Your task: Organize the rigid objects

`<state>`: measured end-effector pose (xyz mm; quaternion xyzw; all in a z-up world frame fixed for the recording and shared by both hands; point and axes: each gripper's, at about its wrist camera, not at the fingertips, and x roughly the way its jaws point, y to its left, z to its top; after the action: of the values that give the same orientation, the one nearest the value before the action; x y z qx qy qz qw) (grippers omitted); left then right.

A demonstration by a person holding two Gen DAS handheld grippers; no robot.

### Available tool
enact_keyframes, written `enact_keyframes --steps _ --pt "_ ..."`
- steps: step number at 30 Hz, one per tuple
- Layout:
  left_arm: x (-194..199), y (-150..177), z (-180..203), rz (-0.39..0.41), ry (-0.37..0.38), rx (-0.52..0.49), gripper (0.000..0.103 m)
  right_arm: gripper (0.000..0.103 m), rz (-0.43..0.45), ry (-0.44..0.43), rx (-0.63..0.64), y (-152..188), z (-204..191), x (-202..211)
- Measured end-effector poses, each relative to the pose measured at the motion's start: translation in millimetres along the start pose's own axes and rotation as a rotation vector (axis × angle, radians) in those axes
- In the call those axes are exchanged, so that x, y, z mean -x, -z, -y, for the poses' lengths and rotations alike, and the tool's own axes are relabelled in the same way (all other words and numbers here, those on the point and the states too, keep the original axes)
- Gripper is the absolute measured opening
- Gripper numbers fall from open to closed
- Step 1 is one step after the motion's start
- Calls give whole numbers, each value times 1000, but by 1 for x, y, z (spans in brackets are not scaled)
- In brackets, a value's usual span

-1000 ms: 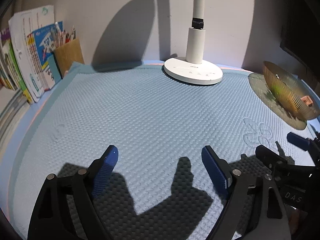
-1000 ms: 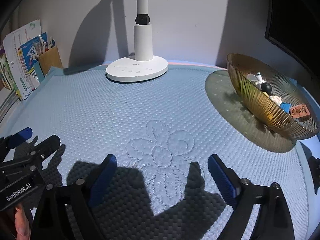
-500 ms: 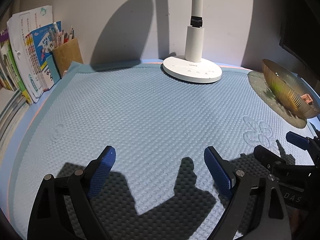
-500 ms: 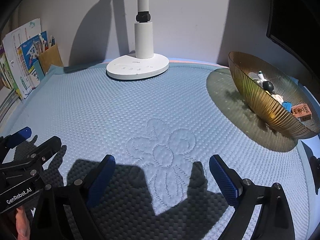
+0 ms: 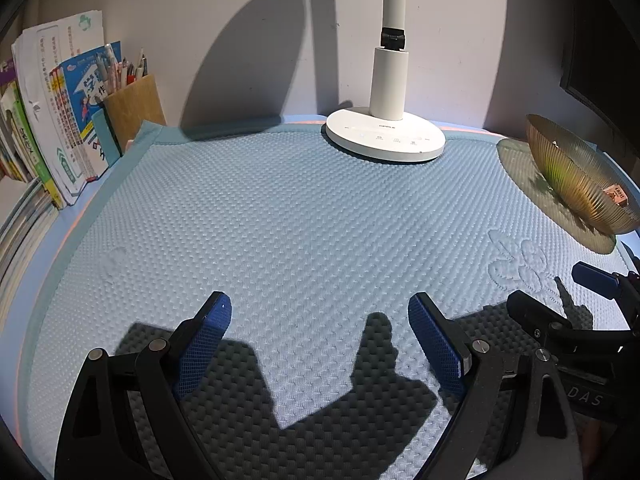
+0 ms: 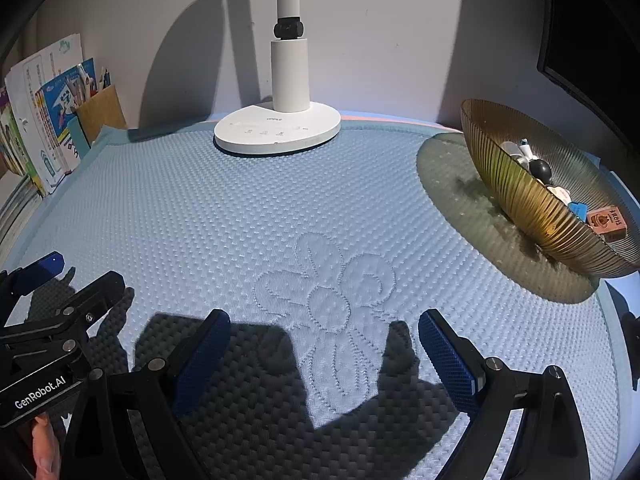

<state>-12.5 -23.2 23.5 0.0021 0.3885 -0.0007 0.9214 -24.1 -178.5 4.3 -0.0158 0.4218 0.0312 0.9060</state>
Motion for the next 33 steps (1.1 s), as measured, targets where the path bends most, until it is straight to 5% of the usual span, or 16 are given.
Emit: enact_keyframes --steps 27,33 --pt "-2 2 0 -9 -4 1 90 94 -6 -1 -1 0 -1 -1" --pt "-12 0 -4 -71 -12 1 90 94 -8 -5 -2 2 -2 -2"
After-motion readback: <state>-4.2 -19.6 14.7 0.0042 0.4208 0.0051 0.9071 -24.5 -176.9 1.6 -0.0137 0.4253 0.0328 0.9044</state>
